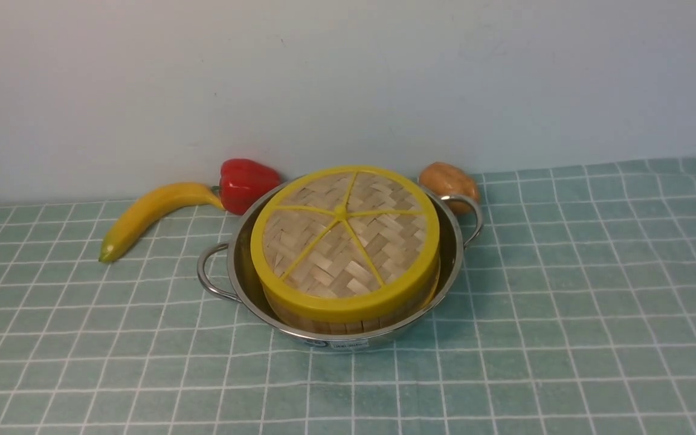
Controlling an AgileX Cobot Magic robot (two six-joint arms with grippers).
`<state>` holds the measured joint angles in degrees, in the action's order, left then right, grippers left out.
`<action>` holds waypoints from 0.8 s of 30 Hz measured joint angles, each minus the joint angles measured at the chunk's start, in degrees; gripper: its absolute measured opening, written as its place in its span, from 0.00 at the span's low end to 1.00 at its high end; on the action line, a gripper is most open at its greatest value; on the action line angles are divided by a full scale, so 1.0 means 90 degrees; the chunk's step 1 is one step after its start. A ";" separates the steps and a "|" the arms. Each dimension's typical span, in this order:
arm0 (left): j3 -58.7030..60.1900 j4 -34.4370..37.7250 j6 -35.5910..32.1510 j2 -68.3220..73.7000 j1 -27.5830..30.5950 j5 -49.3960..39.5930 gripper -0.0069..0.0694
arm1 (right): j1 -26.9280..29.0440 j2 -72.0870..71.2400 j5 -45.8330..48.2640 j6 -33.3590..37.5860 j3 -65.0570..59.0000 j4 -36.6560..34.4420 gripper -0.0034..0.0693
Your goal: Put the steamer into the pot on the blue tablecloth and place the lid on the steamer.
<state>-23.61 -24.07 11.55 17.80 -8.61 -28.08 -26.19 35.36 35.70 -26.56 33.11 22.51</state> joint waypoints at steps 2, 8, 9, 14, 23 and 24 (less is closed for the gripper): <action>0.0713 -0.0007 0.0000 -0.0598 0.0493 0.0505 0.16 | 0.0000 0.0000 0.0000 0.0000 0.0000 -0.0012 0.27; 0.2522 -0.0007 0.0107 -0.1924 0.1120 0.1316 0.18 | 0.0000 0.0000 -0.0006 0.0000 0.0000 -0.0018 0.29; 0.2546 -0.0007 0.0107 -0.1931 0.1120 0.1316 0.18 | 0.0000 0.0000 -0.0006 0.0000 0.0000 -0.0018 0.29; 0.2668 -0.0019 0.0157 -0.1980 0.1126 0.1427 0.19 | 0.0000 0.0000 -0.0014 0.0000 0.0000 -0.0018 0.31; 0.2668 -0.0026 0.0157 -0.1980 0.1126 0.1447 0.20 | 0.0000 0.0000 -0.0019 0.0000 0.0000 -0.0018 0.35; 0.2668 -0.0026 0.0157 -0.1980 0.1126 0.1447 0.20 | 0.0000 0.0000 -0.0019 0.0000 0.0000 -0.0018 0.35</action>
<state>0.40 -24.29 12.96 -0.02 1.53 -15.06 -26.19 35.36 35.54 -26.56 33.11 22.36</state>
